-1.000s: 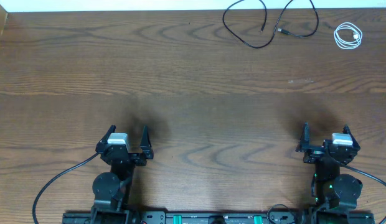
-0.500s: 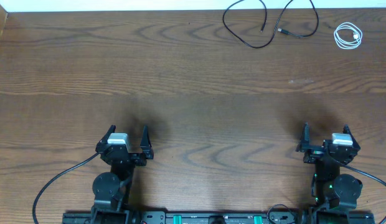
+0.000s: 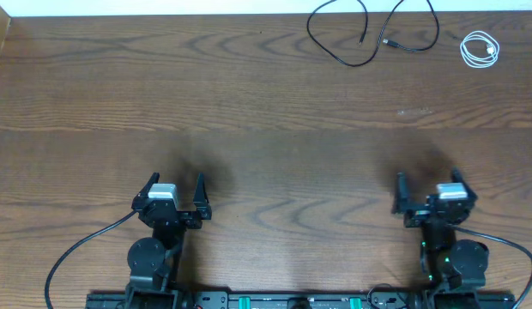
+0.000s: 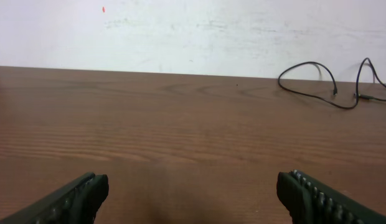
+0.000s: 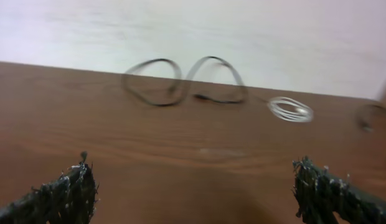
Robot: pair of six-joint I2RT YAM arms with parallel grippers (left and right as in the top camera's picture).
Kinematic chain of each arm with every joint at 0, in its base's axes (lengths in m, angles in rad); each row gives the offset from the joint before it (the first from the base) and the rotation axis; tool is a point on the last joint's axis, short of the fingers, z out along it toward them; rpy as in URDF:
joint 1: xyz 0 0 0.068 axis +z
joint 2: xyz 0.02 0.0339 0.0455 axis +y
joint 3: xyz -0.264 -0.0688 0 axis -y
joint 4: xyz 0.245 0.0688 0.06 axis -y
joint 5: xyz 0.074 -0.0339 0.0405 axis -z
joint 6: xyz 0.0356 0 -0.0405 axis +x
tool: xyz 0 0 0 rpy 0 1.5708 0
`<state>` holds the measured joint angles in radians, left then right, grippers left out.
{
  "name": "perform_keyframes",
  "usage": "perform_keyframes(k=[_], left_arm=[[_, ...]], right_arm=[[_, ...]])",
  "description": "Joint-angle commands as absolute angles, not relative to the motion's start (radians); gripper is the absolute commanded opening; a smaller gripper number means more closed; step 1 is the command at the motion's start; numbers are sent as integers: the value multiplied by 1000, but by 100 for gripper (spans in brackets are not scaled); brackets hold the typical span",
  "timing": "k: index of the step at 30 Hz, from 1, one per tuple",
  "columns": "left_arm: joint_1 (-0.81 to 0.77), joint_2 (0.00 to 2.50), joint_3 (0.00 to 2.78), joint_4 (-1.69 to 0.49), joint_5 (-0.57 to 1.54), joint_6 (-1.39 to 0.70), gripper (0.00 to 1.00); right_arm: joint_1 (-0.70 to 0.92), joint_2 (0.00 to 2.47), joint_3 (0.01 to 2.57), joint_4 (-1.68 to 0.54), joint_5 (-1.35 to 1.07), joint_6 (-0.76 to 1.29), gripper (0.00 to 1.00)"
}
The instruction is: Untangle cables
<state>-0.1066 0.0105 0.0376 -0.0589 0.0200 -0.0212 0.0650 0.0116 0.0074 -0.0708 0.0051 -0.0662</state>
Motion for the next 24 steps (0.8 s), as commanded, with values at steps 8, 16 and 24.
perform_keyframes(k=[8, 16, 24], left_arm=[[-110, 4, 4, -70, 14, -4, 92], [-110, 4, 4, -70, 14, -4, 92], [-110, 4, 4, -70, 14, -4, 92]], right_arm=[[115, 4, 6, -67, 114, 56, 99], [108, 4, 6, -64, 113, 47, 99], [108, 5, 6, -64, 113, 47, 99]])
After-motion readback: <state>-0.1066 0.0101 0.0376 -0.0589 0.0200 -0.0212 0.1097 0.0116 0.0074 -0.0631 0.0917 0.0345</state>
